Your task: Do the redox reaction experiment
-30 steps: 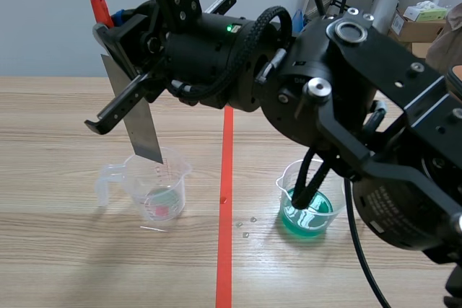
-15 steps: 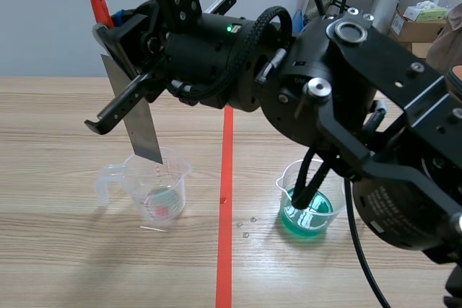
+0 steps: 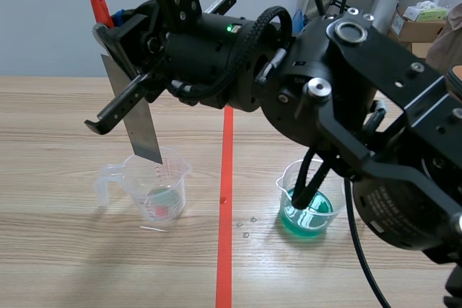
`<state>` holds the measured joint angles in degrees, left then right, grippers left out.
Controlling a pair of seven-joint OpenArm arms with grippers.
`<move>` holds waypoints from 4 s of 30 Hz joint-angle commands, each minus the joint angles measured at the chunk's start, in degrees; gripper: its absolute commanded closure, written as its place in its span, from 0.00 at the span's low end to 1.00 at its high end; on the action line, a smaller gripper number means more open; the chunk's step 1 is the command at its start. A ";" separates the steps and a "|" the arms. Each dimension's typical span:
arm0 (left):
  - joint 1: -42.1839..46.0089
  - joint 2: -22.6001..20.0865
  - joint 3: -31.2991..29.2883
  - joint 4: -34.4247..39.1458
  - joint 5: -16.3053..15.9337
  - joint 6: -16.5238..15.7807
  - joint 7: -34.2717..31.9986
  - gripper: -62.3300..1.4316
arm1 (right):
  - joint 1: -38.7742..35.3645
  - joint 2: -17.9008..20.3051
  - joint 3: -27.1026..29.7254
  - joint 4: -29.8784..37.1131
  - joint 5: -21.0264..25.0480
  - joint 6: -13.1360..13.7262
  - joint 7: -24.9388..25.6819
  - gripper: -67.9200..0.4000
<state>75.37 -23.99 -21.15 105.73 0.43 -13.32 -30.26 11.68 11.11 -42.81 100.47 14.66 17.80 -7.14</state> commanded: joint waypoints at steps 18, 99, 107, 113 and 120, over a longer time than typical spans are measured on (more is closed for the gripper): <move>0.07 0.11 -0.09 0.70 -0.61 0.07 -0.81 0.00 | 0.85 -0.20 0.44 1.40 0.59 -0.22 1.03 0.98; 0.07 0.13 -0.09 0.70 -0.61 0.07 -0.81 0.00 | -18.29 23.08 18.43 18.58 1.53 -1.97 10.25 0.97; 0.07 0.11 -0.09 0.70 -0.61 0.07 -0.81 0.00 | -25.40 29.62 27.67 18.69 9.94 -1.97 13.18 0.97; 0.07 0.11 -0.09 0.70 -0.59 0.07 -0.81 0.00 | -30.01 31.61 33.42 18.69 11.98 -1.97 14.62 0.97; 0.07 0.11 -0.09 0.70 -0.59 0.07 -0.81 0.00 | -34.75 31.61 36.85 18.69 11.96 -1.97 15.17 0.97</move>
<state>75.37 -23.99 -21.15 105.73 0.43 -13.30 -30.26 -23.09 42.54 -6.39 118.34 26.04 16.08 6.74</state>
